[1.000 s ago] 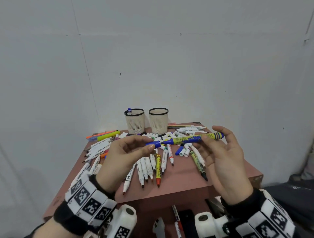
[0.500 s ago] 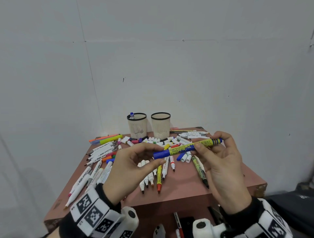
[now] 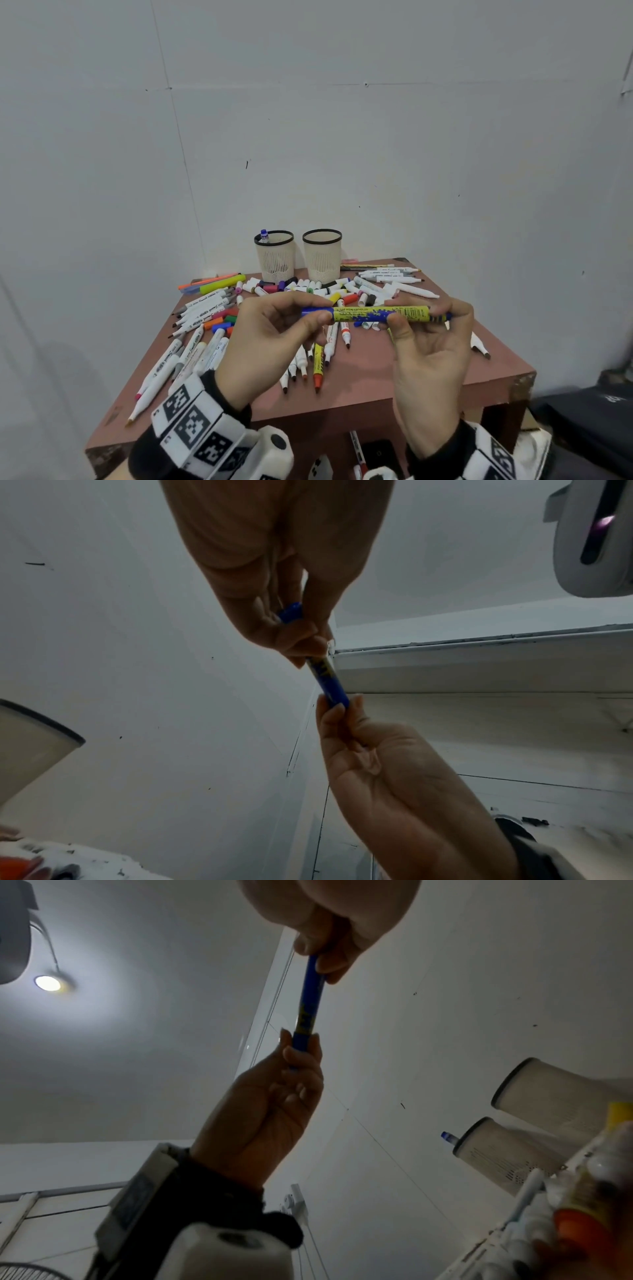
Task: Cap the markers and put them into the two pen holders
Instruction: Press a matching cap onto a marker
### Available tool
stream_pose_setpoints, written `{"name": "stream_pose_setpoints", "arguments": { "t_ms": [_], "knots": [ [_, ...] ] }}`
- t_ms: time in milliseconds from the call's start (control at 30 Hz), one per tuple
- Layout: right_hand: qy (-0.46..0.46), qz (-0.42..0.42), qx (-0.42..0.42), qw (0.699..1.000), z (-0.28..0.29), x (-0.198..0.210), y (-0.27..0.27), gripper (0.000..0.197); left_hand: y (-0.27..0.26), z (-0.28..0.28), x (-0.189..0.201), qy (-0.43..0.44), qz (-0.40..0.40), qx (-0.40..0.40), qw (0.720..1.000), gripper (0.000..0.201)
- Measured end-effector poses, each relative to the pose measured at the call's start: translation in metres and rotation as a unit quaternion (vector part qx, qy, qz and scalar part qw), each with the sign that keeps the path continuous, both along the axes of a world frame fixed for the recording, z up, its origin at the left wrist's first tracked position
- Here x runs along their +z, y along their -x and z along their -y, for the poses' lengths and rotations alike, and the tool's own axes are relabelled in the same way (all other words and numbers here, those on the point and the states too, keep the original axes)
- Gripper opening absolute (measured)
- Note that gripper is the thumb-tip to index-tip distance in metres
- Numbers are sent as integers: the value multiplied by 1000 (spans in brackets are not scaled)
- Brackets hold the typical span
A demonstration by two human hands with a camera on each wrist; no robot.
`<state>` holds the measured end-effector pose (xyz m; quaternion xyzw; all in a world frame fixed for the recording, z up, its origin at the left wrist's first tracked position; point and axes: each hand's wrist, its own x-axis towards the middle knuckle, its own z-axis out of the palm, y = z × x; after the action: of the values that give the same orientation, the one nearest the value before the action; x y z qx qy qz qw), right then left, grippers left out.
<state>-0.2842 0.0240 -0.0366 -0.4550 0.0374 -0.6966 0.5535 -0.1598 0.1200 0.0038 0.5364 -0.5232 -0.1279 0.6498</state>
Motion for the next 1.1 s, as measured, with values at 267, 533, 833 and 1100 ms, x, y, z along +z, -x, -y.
{"name": "stream_pose_setpoints", "arguments": {
  "t_ms": [267, 533, 833, 1100],
  "knots": [
    [108, -17, -33, 993, -3, 8, -5, 41, -5, 2, 2, -39, -63, -11, 997, 11],
    [65, -147, 74, 984, 29, 39, -8, 32, -15, -4, 18, -45, -31, 15, 998, 12],
    [93, -180, 53, 978, 41, 78, 1, 18, -27, -4, 37, -79, 87, 61, 991, 20],
    [174, -246, 55, 952, 37, 94, -11, 22, -16, 5, 66, -60, 135, 28, 989, 31]
  ]
}}
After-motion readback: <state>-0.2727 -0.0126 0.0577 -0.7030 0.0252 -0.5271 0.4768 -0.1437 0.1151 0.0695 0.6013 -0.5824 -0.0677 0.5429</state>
